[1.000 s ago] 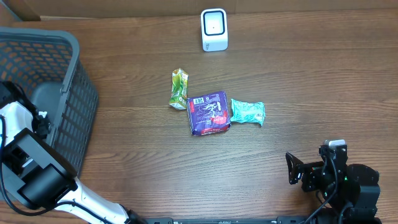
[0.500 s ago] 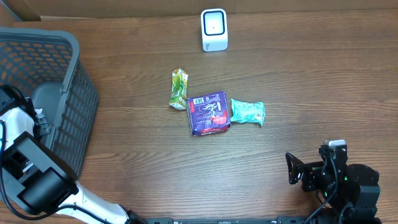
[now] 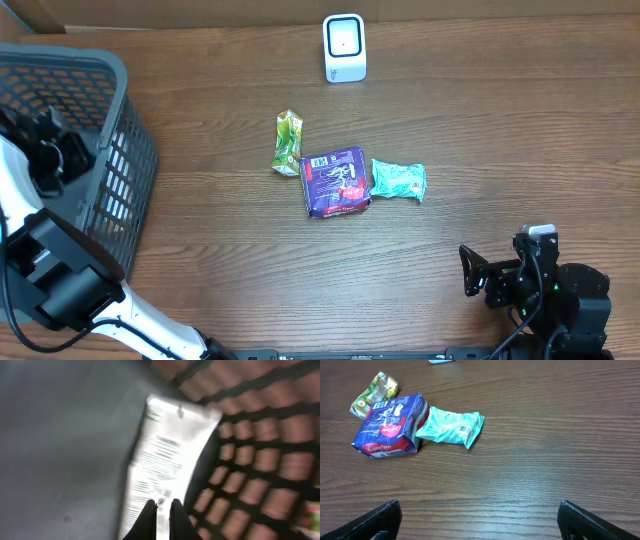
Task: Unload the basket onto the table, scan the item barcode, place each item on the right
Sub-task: 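Reach into the basket and grasp the white Pantene conditioner tube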
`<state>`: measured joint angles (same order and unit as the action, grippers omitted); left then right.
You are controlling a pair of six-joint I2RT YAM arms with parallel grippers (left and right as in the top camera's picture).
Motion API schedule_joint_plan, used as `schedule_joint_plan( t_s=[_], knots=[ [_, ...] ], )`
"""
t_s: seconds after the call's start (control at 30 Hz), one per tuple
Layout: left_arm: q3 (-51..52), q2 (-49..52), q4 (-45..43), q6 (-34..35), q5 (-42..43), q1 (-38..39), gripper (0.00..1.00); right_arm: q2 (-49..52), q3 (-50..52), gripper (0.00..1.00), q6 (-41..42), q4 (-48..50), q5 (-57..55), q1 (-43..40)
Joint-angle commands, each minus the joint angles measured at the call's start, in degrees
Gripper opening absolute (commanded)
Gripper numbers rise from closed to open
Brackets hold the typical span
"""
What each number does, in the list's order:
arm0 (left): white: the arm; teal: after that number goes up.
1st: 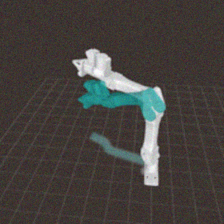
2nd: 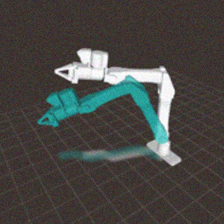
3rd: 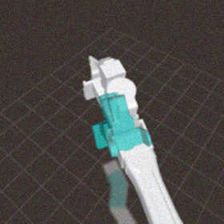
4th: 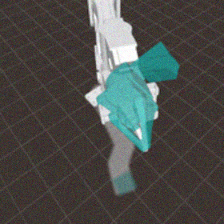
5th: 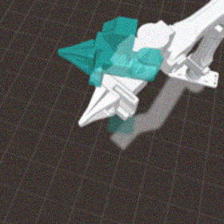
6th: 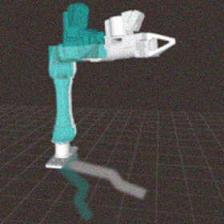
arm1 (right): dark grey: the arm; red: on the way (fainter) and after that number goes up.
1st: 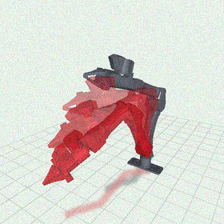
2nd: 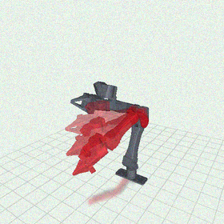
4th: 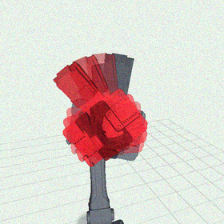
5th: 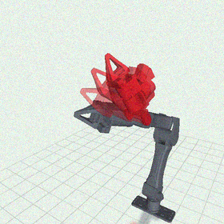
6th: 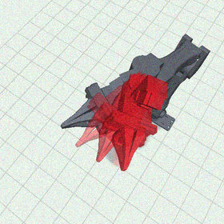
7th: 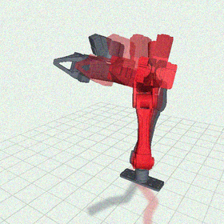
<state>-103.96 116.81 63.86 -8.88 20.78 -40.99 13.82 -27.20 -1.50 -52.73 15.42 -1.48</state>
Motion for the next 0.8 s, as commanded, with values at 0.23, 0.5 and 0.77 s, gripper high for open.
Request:
schedule_joint_plan(
  t_s=[0.23,0.5,0.77],
  knots=[
    [-1.75,0.09,1.64,1.68,-1.68,1.09,0.71,-0.13,-1.25,1.0,0.0,0.26,-0.33,-0.11],
    [11.17,0.09,-7.63,1.66,-8.31,6.75,0.91,-0.13,-1.25,1.0,0.0,0.26,-0.33,-0.11],
    [24.28,0.09,-17.51,2.36,-16.76,8.76,0.88,-0.13,-1.25,1.0,0.0,0.26,-0.33,-0.11]
  ],
)
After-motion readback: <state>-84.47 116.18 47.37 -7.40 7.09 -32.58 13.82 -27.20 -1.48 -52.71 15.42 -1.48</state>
